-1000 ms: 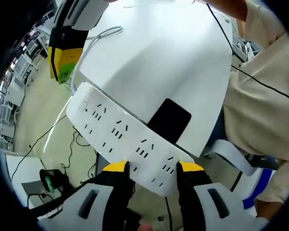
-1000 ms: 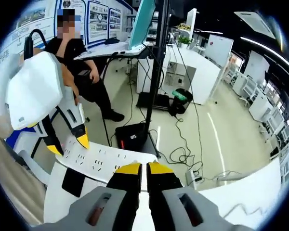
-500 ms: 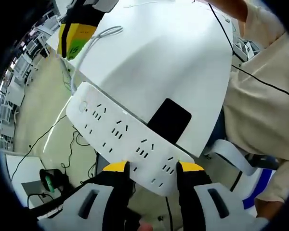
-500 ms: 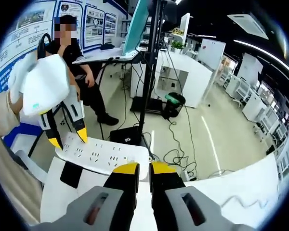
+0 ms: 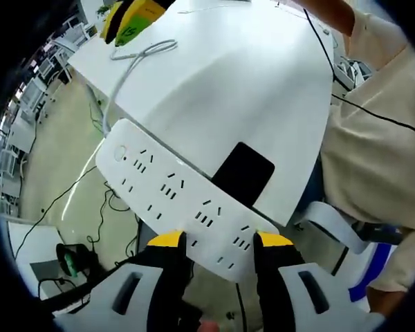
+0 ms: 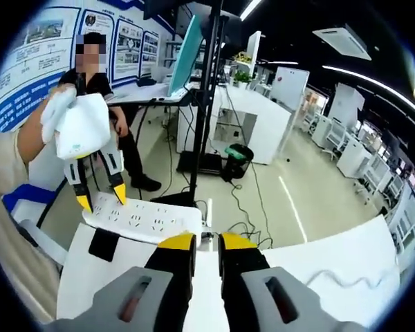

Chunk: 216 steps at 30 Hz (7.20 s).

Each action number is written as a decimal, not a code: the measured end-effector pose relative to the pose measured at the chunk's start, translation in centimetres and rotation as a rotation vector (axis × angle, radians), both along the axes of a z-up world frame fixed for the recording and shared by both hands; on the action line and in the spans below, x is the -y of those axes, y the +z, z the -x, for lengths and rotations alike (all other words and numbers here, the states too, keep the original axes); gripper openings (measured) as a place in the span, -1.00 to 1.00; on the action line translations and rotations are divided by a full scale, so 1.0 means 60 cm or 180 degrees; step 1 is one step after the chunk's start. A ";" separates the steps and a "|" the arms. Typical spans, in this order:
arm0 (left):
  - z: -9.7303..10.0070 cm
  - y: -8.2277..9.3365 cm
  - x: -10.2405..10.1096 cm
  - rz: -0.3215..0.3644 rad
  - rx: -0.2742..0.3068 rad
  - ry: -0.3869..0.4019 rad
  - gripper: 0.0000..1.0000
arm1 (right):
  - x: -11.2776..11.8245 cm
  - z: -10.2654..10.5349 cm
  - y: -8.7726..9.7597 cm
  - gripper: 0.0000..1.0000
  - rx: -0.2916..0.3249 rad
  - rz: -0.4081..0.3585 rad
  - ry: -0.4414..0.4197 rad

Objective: Pick up the power strip scattered on the table, fix it on the side mounting bracket of the table, and press the switch

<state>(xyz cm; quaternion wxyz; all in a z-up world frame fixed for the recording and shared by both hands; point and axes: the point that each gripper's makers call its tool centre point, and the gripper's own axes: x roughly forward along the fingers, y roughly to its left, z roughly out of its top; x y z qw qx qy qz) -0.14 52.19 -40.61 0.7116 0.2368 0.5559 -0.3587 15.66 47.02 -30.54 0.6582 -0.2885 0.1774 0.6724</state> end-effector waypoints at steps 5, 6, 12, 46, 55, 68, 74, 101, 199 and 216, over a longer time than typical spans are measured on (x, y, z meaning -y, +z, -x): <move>0.000 0.000 -0.001 -0.0035 -0.0029 -0.0013 -0.14 | 0.019 0.000 0.014 -0.79 0.0023 -0.0076 -0.0035; 0.000 -0.001 -0.001 -0.0041 -0.0033 -0.0011 -0.14 | 0.020 -0.003 0.017 -0.79 0.0021 -0.0102 -0.0049; 0.000 -0.001 -0.001 -0.0037 -0.0030 -0.0007 -0.14 | 0.045 -0.017 0.040 -0.75 0.0051 -0.0232 -0.0118; -0.004 0.000 0.001 0.0006 0.0010 0.0019 -0.13 | 0.247 -0.071 0.116 -0.67 0.0232 -0.0628 -0.0688; -0.003 0.000 0.002 -0.0006 0.0001 0.0022 -0.13 | 0.316 -0.088 0.117 -0.65 0.0246 -0.0709 -0.0928; -0.002 0.000 0.002 0.0090 0.0071 0.0041 -0.12 | 0.448 -0.098 0.123 -0.62 0.0188 -0.0980 -0.1397; -0.001 0.001 0.002 0.0134 0.0100 0.0056 -0.12 | 0.495 -0.097 0.114 -0.58 0.0141 -0.1046 -0.1559; -0.001 0.012 -0.001 0.0205 0.0538 -0.0155 -0.03 | 0.613 -0.072 0.078 -0.51 0.0033 -0.1395 -0.1990; -0.191 0.195 0.300 0.2681 0.3348 0.0812 0.29 | 0.867 0.021 0.032 -0.12 0.0802 -0.2273 -0.3076; -0.194 0.210 0.303 0.2726 0.3356 0.0814 0.29 | 0.865 0.011 0.047 -0.10 0.0810 -0.2295 -0.3078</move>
